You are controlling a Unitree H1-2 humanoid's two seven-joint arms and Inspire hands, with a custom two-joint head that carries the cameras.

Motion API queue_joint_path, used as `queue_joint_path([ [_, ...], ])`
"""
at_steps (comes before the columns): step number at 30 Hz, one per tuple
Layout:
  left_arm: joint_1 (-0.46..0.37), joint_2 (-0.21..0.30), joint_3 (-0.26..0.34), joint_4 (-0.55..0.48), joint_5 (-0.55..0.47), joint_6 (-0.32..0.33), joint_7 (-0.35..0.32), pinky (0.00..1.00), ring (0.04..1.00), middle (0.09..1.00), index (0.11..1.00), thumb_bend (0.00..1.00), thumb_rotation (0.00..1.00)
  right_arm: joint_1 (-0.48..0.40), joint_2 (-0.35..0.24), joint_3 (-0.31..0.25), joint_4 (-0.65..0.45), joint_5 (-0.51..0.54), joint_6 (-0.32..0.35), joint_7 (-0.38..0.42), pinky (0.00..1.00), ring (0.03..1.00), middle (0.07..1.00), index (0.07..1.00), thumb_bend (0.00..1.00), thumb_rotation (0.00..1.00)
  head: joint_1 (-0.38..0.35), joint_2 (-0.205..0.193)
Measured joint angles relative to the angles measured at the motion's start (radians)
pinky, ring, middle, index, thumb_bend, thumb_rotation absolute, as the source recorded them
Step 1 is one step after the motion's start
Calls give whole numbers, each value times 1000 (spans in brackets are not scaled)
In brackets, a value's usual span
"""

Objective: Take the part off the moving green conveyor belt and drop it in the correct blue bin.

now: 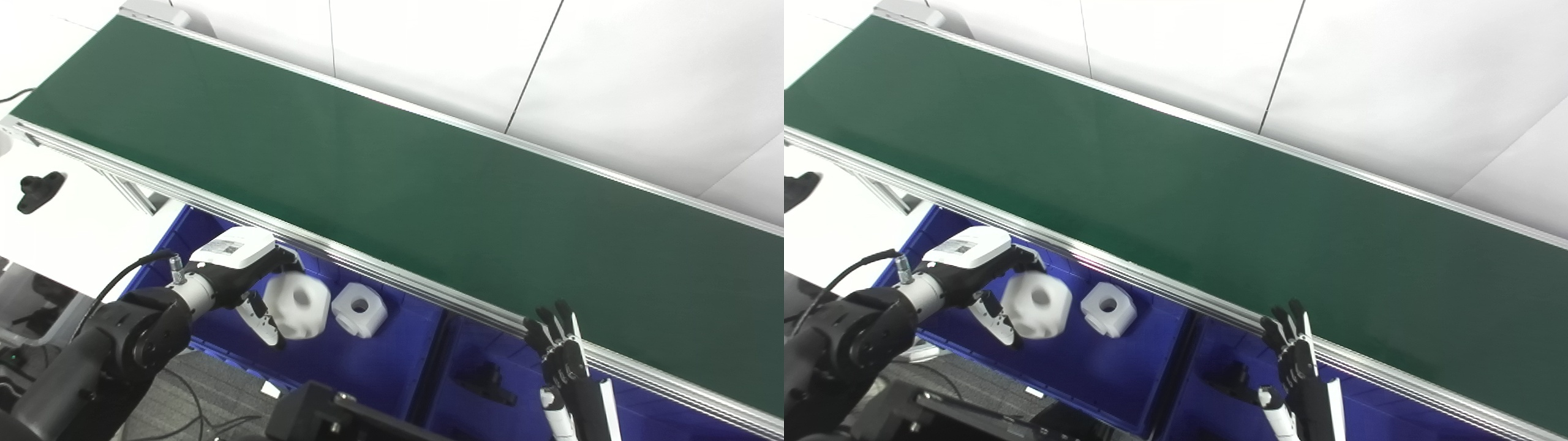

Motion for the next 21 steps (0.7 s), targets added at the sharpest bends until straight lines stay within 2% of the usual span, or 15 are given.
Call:
queue_joint_path([
  [3, -1, 2, 0, -8, 13, 5, -29, 780, 849, 860, 831, 1000, 356, 0, 0, -1, 0, 0, 0, 2, 871, 889, 932, 1000, 793, 807, 0, -2],
  [9, 0, 2, 0, -10, 35, 3, -30, 813, 860, 870, 833, 1000, 369, 0, 0, -3, 1, 1, 0, 6, 875, 889, 930, 1000, 792, 801, -6, -6],
  [15, 0, 3, 6, -36, 20, 0, -32, 776, 829, 840, 817, 1000, 352, -1, 3, -2, 2, 0, 0, 7, 874, 889, 929, 1000, 802, 784, -21, -11],
  [18, -1, -8, 34, -83, -84, -4, -16, 617, 724, 766, 763, 1000, 343, -1, 5, -2, 2, 0, 0, 7, 871, 888, 929, 1000, 798, 780, -34, -12],
  [21, -13, -74, 65, -138, -272, -18, 47, 584, 686, 730, 733, 963, 386, -4, 6, -2, 7, 0, 0, 7, 872, 886, 928, 1000, 805, 776, -41, -17],
])
